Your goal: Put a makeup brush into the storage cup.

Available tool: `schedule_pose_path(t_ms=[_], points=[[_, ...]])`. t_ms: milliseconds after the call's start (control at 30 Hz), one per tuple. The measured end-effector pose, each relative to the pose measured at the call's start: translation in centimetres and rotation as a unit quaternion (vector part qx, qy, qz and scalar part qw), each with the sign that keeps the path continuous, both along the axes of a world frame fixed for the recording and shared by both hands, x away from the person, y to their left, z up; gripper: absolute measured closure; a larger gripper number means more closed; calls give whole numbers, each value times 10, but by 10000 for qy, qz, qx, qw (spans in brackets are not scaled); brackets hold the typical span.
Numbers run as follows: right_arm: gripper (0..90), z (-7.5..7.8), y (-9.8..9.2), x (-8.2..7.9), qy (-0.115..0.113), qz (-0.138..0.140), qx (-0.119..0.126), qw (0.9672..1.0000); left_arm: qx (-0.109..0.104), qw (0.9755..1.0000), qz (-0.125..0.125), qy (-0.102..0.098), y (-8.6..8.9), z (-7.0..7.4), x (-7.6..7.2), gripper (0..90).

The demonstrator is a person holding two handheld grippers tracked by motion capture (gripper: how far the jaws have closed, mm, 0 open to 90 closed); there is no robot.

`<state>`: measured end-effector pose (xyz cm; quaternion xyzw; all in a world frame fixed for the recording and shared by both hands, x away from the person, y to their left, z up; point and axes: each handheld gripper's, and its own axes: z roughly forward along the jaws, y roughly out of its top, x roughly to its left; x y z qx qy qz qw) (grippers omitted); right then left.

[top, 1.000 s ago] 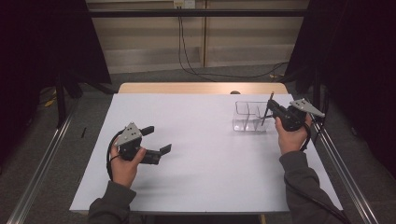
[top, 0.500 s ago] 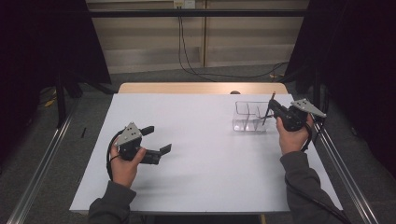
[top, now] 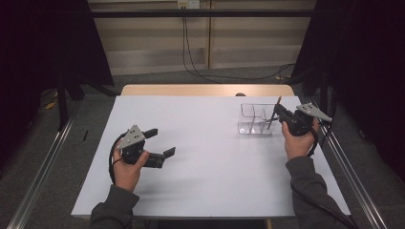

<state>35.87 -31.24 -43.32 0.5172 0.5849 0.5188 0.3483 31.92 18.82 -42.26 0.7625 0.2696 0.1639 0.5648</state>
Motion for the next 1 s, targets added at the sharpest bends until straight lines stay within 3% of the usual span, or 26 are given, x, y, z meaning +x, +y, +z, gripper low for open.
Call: schedule_pose_path(t_ms=[1000], points=[[847, -1, 1, 1, 87, 31, -114, 9999, -32, 10000, 5, -4, -1, 0, 0, 30]])
